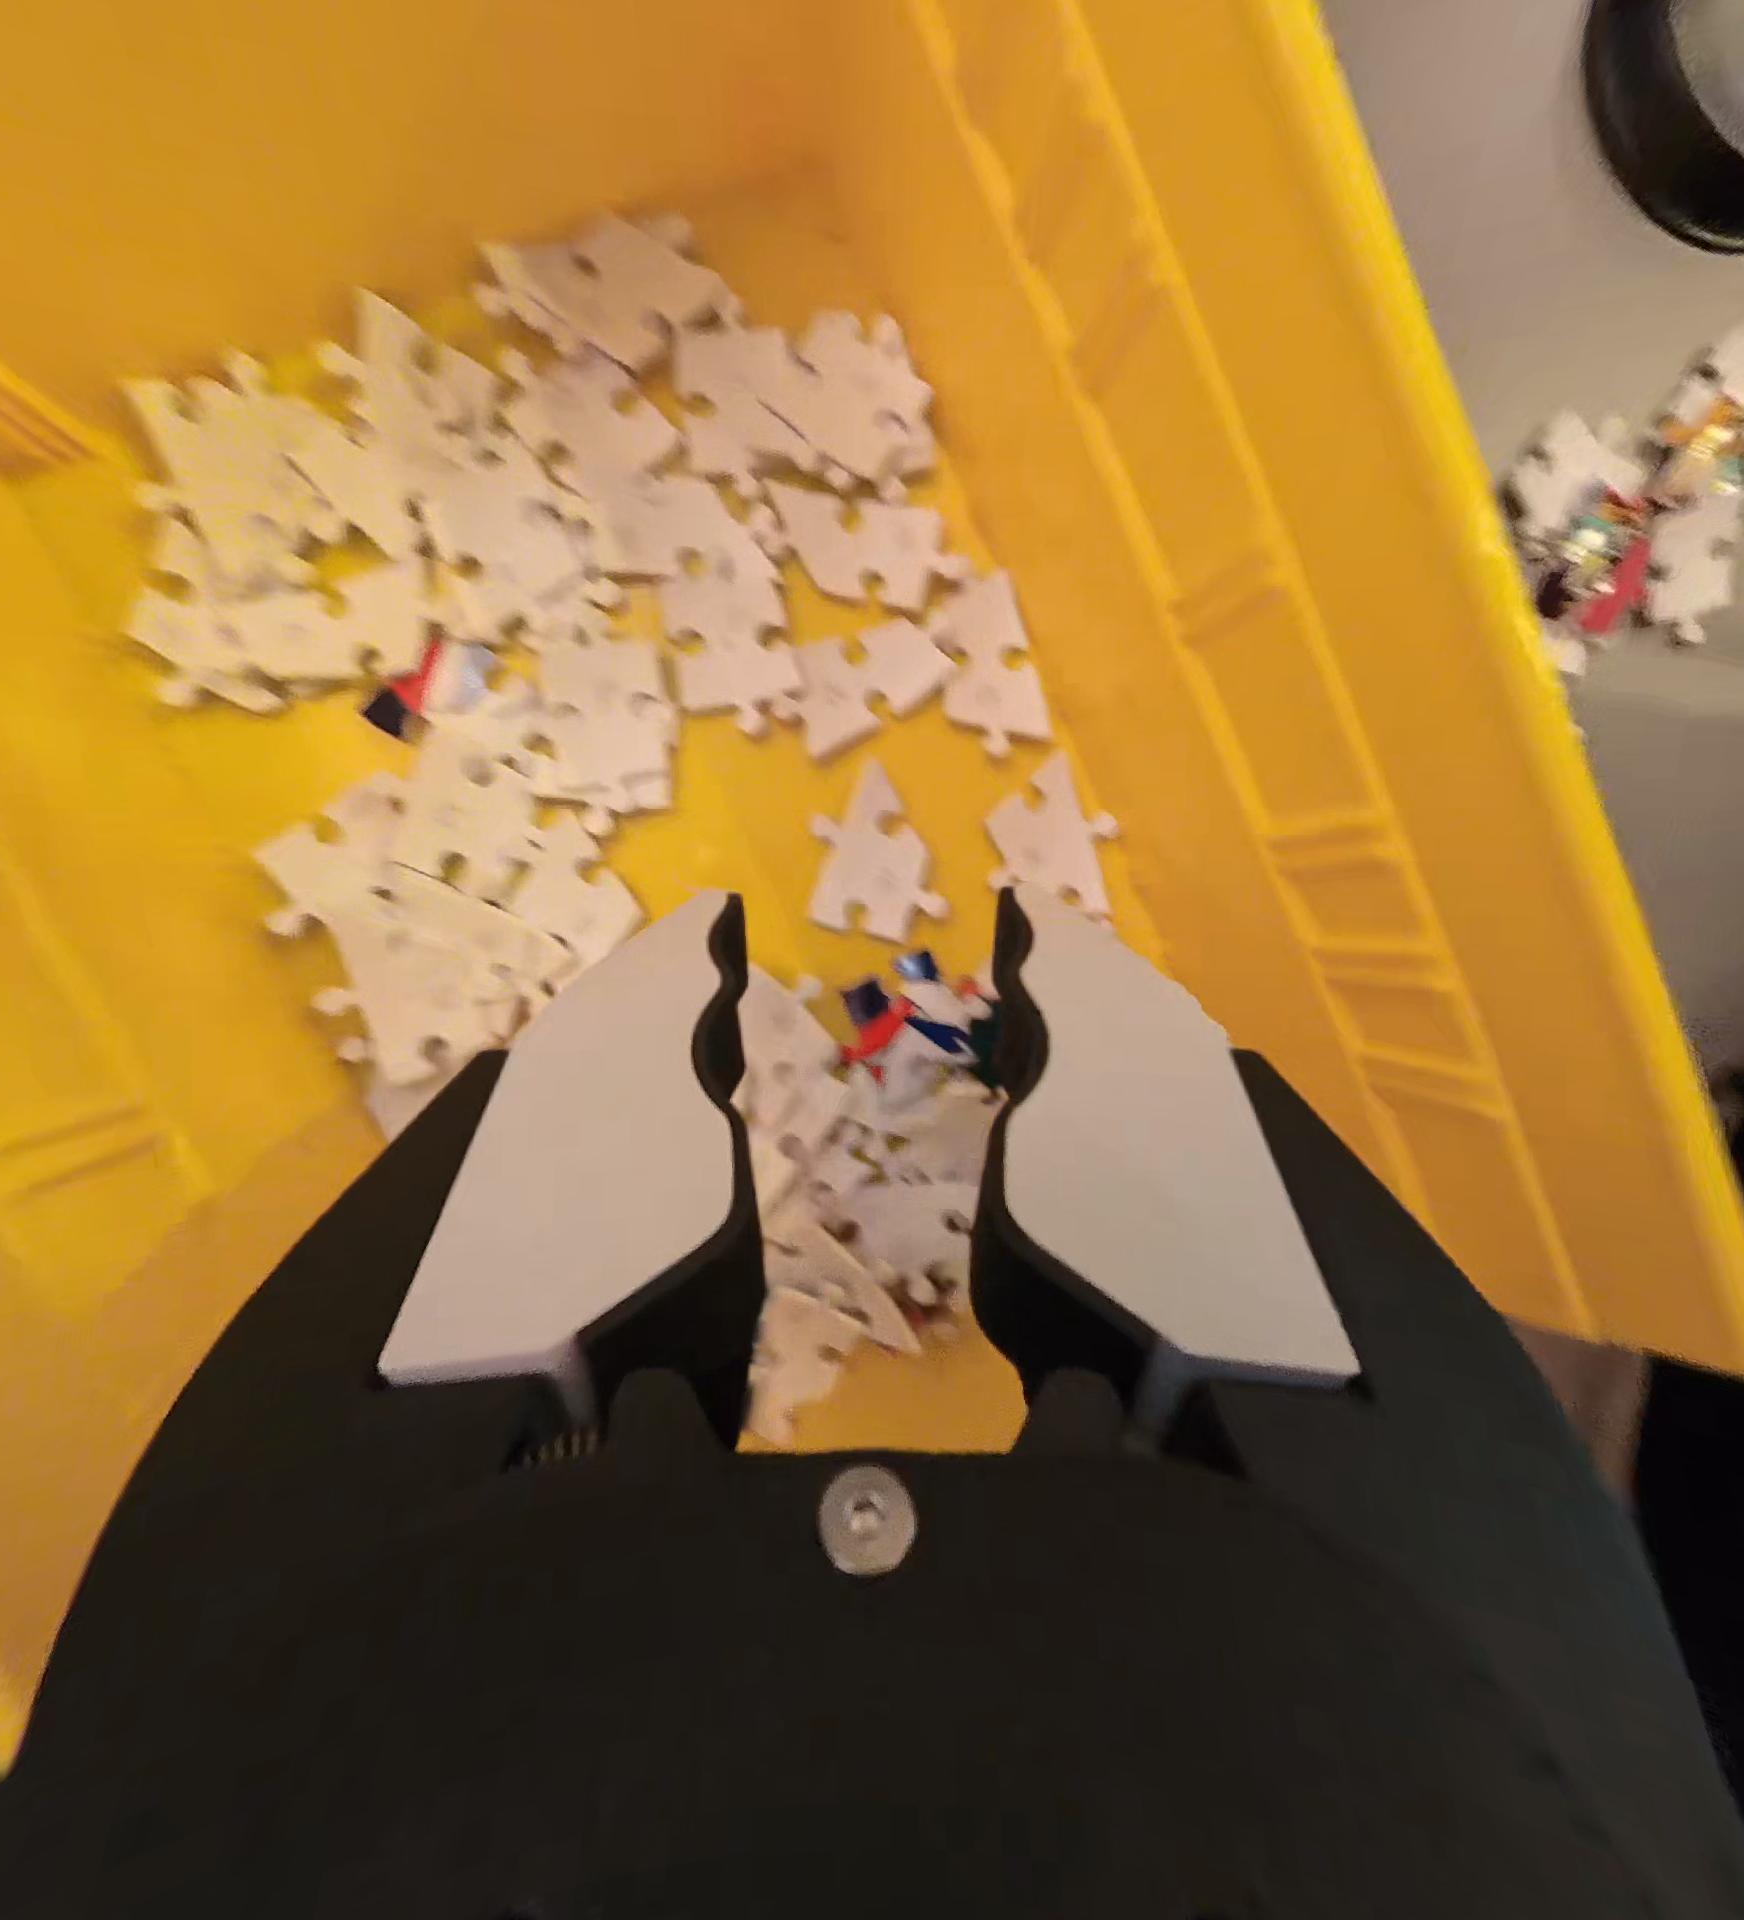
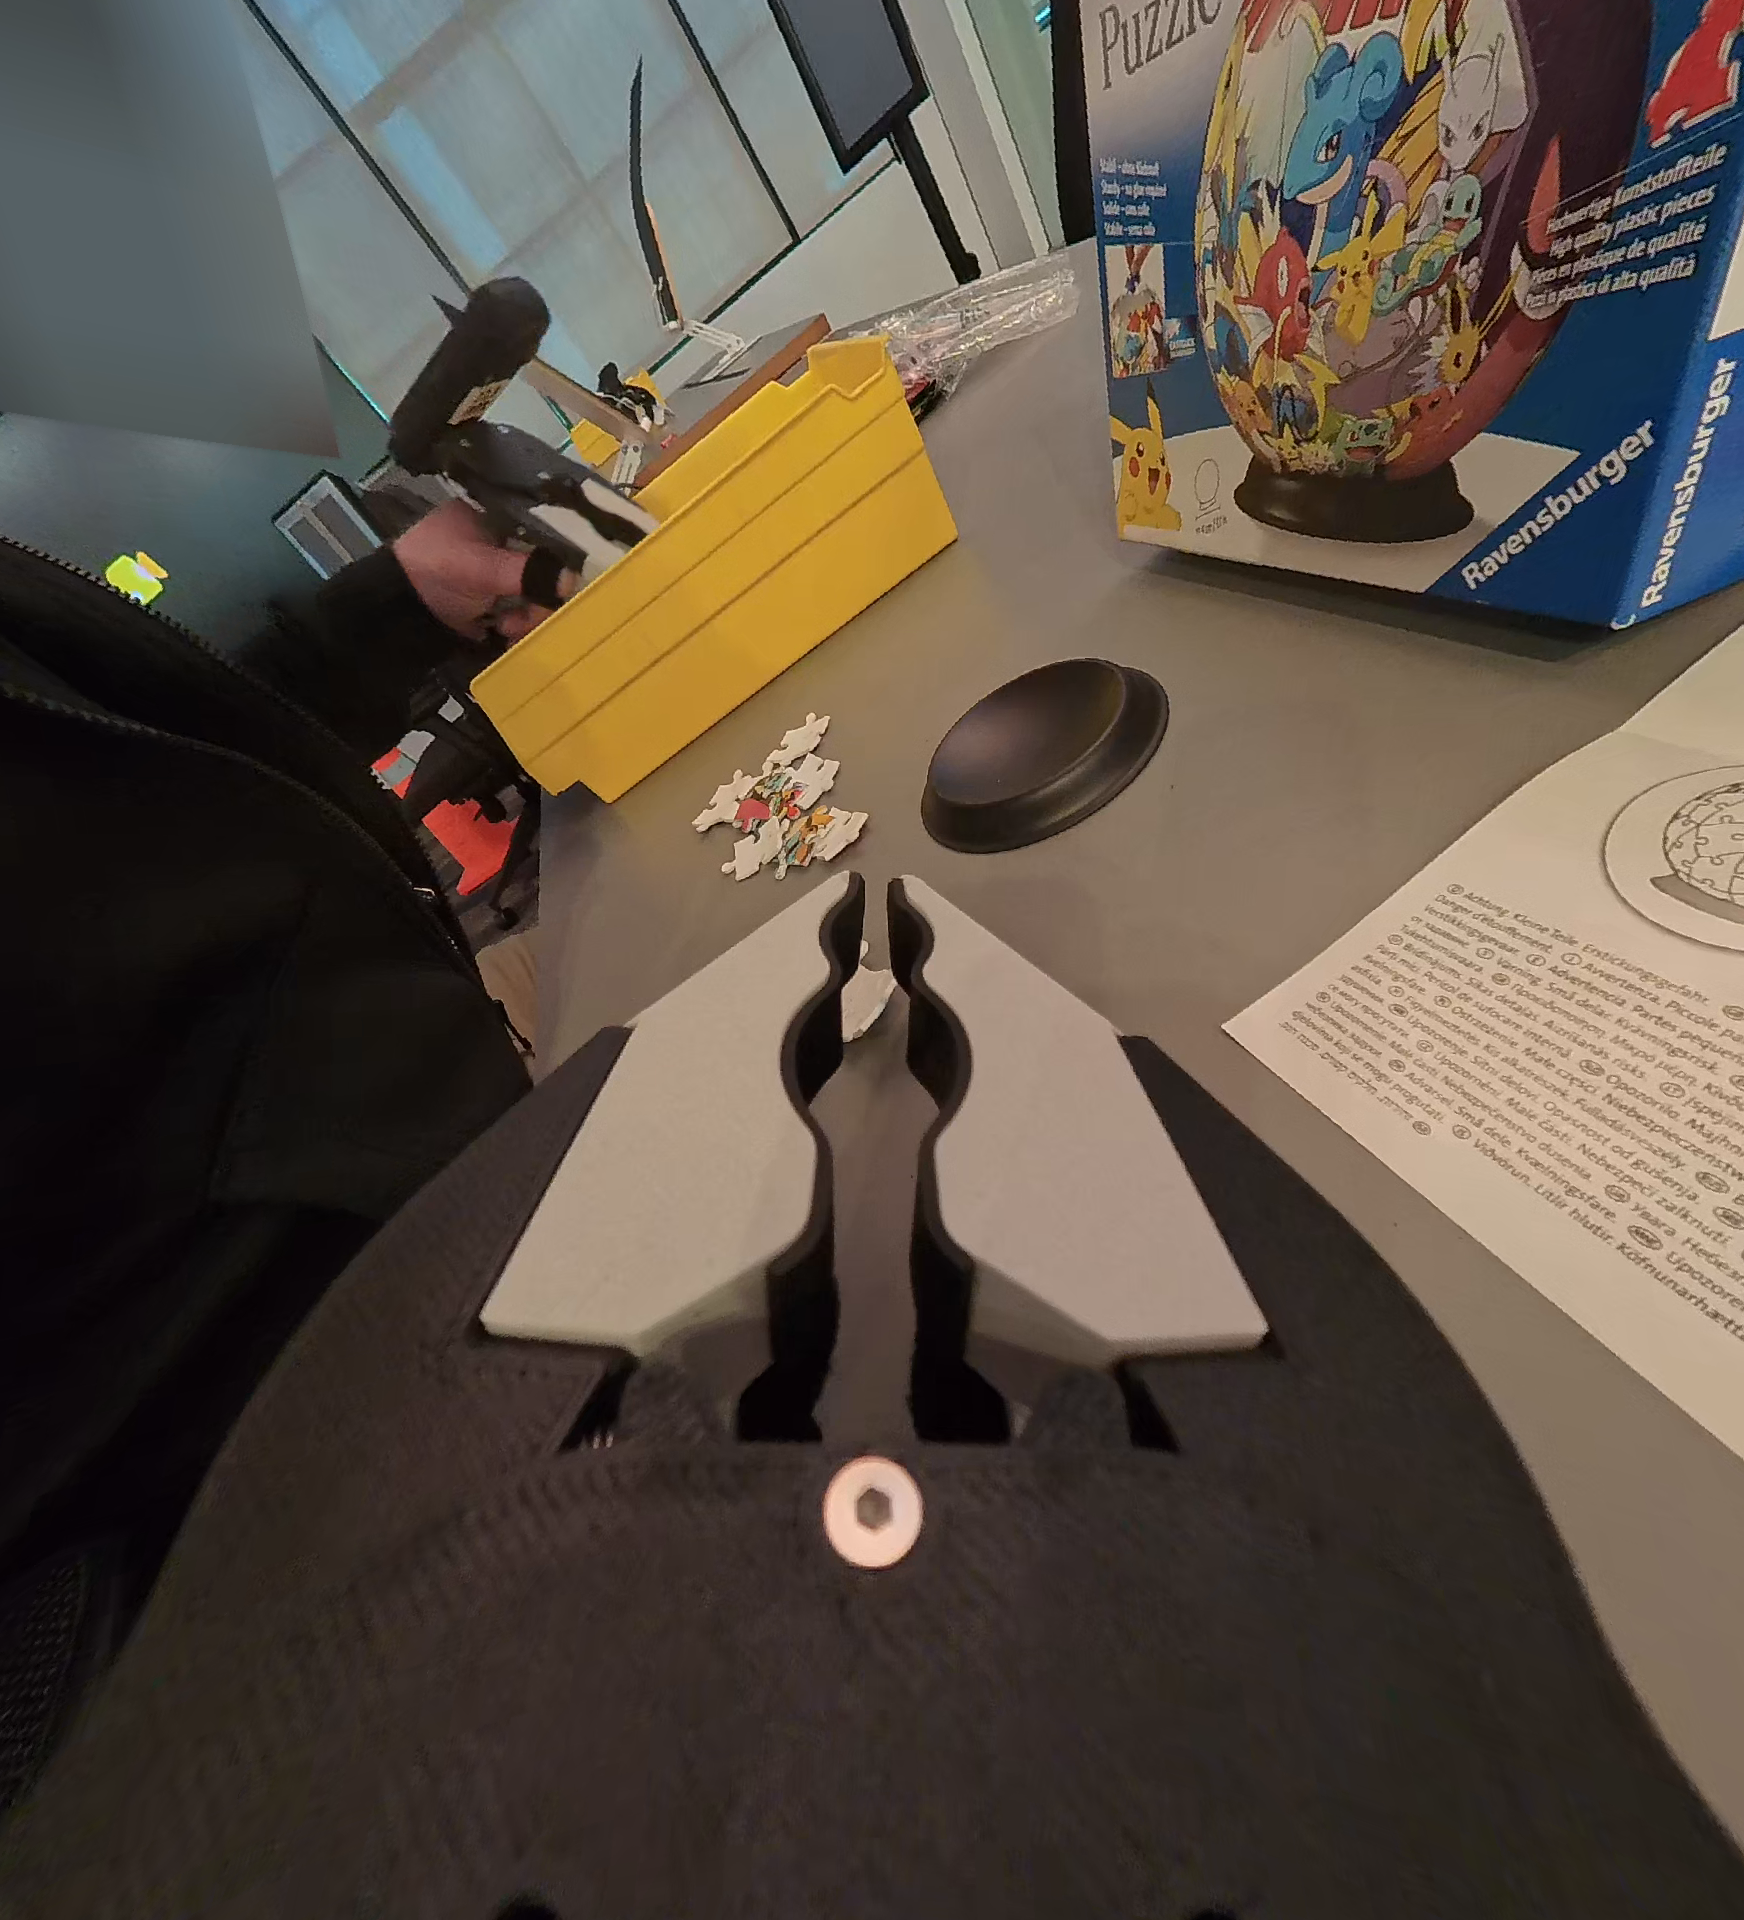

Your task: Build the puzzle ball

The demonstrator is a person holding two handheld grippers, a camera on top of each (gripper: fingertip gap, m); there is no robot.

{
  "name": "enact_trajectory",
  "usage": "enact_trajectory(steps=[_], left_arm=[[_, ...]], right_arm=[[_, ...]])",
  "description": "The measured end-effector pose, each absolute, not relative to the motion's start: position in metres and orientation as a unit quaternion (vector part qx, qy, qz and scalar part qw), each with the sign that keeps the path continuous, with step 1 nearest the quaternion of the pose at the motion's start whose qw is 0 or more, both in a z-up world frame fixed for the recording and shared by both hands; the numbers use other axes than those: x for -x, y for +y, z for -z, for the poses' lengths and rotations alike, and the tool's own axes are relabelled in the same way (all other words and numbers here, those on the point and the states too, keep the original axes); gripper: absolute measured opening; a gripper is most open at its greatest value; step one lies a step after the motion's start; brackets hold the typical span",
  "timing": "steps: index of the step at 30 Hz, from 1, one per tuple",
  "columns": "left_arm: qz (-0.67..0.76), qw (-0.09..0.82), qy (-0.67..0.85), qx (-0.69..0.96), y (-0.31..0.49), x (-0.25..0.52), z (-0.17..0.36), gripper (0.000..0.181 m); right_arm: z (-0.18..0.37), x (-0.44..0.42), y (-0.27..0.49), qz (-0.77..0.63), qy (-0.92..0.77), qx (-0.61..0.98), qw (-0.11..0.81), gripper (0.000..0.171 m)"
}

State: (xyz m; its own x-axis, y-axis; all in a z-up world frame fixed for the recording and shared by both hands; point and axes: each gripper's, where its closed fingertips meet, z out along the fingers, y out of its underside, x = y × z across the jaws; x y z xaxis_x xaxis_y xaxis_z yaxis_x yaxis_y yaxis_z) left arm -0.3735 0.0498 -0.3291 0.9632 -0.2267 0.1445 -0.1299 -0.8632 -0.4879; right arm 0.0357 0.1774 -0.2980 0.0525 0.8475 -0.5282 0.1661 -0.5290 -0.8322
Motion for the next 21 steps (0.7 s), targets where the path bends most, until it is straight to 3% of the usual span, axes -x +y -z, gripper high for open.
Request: enact_trajectory(steps=[10, 21], left_arm=[[-0.003, 0.19, 0.104, 0.976, 0.089, 0.416, 0.373, 0.024], [-0.012, 0.202, 0.115, 0.973, 0.075, 0.412, 0.361, 0.022]], right_arm=[[0.297, -0.036, 0.178, -0.573, -0.38, 0.661, 0.3, 0.003], [0.298, -0.036, 0.178, -0.573, -0.38, 0.662, 0.299, 0.003]])
